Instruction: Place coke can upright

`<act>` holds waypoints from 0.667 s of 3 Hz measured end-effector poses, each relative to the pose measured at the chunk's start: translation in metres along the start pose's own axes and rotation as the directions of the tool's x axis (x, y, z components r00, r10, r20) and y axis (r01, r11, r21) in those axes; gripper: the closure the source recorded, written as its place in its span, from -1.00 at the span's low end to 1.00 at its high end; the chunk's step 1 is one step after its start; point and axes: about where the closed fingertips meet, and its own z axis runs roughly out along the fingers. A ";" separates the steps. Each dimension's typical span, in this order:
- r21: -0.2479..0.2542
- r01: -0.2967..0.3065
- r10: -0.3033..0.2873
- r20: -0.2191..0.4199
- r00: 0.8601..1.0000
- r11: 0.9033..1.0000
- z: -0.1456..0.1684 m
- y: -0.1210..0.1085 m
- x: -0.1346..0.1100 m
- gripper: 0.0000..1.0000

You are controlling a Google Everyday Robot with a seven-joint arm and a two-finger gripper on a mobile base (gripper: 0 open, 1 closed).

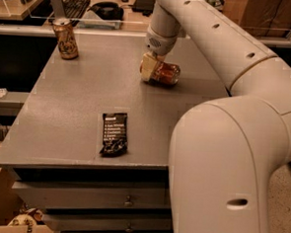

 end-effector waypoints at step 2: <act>-0.002 0.002 -0.002 0.138 0.990 1.000 -0.042 0.004 -0.023 0.88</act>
Offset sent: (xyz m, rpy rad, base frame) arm -0.0169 0.0151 0.1000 0.2519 -0.1395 0.0626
